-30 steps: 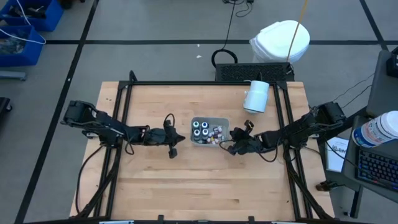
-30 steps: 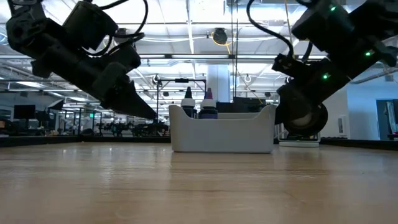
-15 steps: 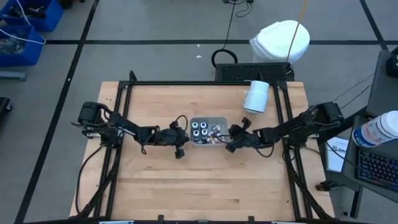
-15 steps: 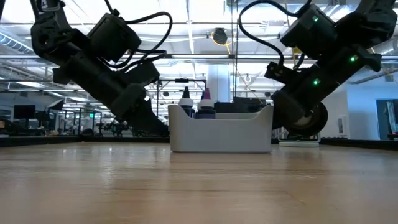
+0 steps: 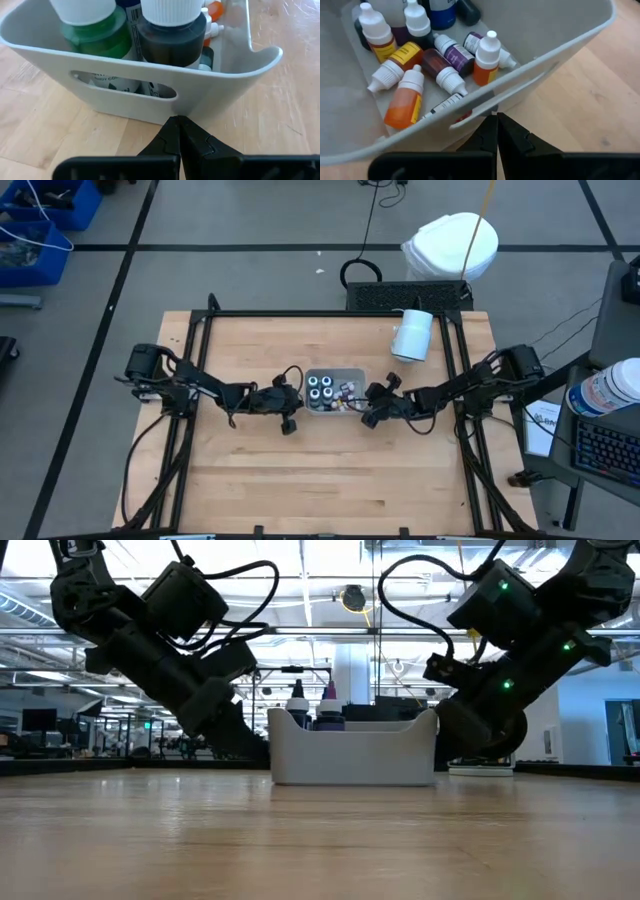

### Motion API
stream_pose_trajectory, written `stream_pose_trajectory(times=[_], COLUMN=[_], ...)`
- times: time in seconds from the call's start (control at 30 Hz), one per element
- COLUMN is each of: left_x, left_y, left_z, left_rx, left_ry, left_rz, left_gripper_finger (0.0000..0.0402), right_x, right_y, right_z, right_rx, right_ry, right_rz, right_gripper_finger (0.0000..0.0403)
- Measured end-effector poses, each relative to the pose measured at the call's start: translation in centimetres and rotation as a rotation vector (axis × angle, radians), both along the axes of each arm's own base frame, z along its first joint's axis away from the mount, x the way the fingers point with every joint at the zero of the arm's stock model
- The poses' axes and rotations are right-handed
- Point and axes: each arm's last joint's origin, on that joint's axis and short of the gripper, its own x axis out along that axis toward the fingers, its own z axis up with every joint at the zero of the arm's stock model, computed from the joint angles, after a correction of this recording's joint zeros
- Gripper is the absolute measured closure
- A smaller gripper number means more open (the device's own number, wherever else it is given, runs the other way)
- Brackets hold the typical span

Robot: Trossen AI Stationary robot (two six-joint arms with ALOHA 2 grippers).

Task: Pick & Place food coloring
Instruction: Adjust the gray bin, then return to Home Position

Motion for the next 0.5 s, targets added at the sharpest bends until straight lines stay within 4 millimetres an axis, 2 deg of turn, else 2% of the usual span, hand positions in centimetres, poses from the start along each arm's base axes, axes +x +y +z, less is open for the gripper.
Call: stream_pose_trajectory(times=[0.27, 0.5], left_x=[-0.5, -1.3], left_y=[0.1, 0.1], left_z=[-0.2, 1.1], left_rx=[0.006, 0.027], left_ry=[0.066, 0.094], left_rz=[0.003, 0.048], left_gripper_finger=[0.0397, 0.0398], right_x=[-0.5, -1.5], right_y=[0.8, 1.1], right_z=[0.3, 1.9], right_rx=[0.003, -0.018], right_ry=[0.024, 0.033], right_rz=[0.023, 0.036], right_gripper_finger=[0.0403, 0.0403])
